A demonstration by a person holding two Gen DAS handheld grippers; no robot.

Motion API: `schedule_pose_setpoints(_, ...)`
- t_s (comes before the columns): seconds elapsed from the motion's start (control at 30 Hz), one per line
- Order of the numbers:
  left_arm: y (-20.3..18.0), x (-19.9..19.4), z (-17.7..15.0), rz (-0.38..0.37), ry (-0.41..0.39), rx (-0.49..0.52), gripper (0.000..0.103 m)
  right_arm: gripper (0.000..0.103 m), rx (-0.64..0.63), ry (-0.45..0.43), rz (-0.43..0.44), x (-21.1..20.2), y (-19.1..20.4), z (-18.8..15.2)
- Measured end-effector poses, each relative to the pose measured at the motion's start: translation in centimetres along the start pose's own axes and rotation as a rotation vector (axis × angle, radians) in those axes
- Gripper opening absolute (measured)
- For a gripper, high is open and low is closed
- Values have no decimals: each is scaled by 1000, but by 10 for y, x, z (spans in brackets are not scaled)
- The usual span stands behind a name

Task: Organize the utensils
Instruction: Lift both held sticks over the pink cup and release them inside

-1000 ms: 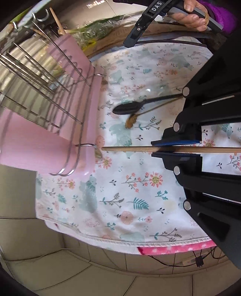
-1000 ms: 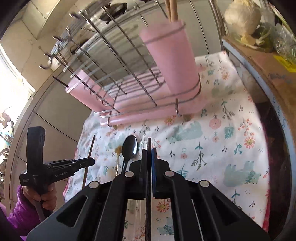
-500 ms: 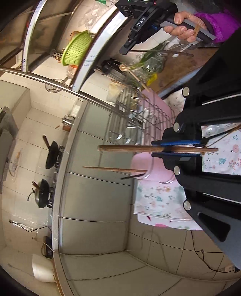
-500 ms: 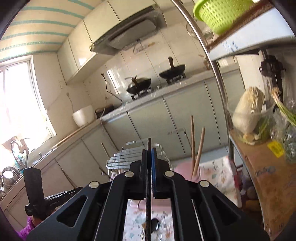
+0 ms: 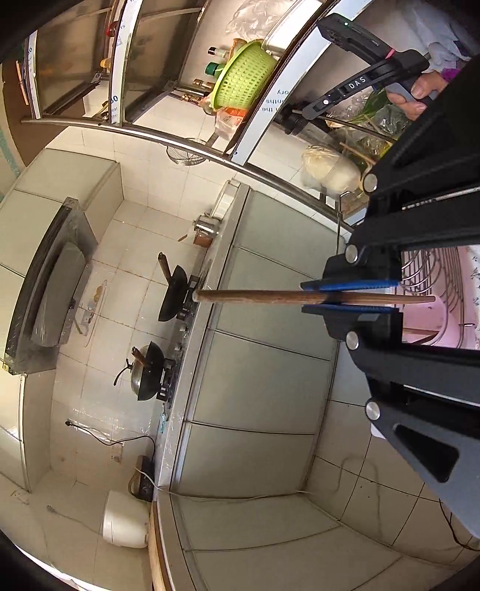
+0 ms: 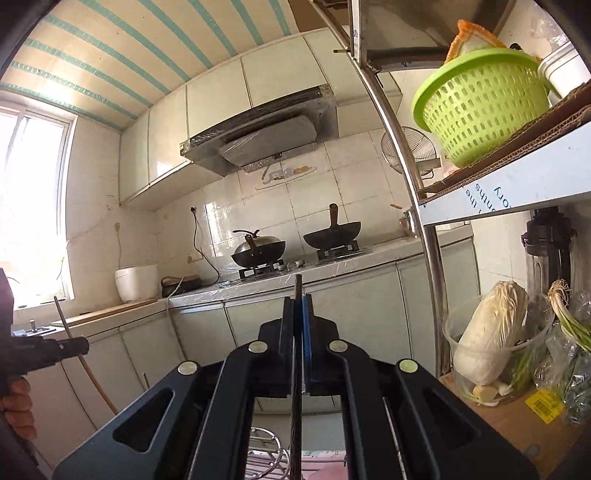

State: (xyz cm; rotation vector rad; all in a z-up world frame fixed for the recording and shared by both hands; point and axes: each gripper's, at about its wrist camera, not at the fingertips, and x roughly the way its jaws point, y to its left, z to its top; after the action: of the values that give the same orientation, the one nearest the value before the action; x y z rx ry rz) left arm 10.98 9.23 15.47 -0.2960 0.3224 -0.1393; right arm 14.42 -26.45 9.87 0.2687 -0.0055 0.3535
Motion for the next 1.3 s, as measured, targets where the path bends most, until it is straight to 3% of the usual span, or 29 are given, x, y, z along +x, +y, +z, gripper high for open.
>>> schedule_pose_setpoints(0.13,6,22,-2,37,-6,25,6,4,-56,-13,-34,15,3,-17)
schedule_pose_setpoints(0.3,8,44,-24,47,55,50,6,4,-134,-33,-77,18,6,-37)
schedule_pose_setpoints(0.63,10,66,-67,54,166,71,6,4,-173,-4,-54,10,10,-48)
schedule_pose_setpoints(1.03,11,72,-93,84,251,85,8,5,-71,223,-39,-5,-2,-76)
schedule_pose_setpoints(1.17,10,67,-93,74,255,90,23,6,-44,303,-25,-5,-7,-81)
schedule_pose_setpoints(1.2,9,64,-92,72,251,91,26,7,-41,314,-24,-5,-8,-81)
schedule_pose_setpoints(1.27,8,59,-91,72,245,97,27,29,-33,331,-24,-7,-8,-82)
schedule_pose_setpoints(1.3,7,56,-90,71,243,99,28,35,-29,329,-22,-10,-8,-81)
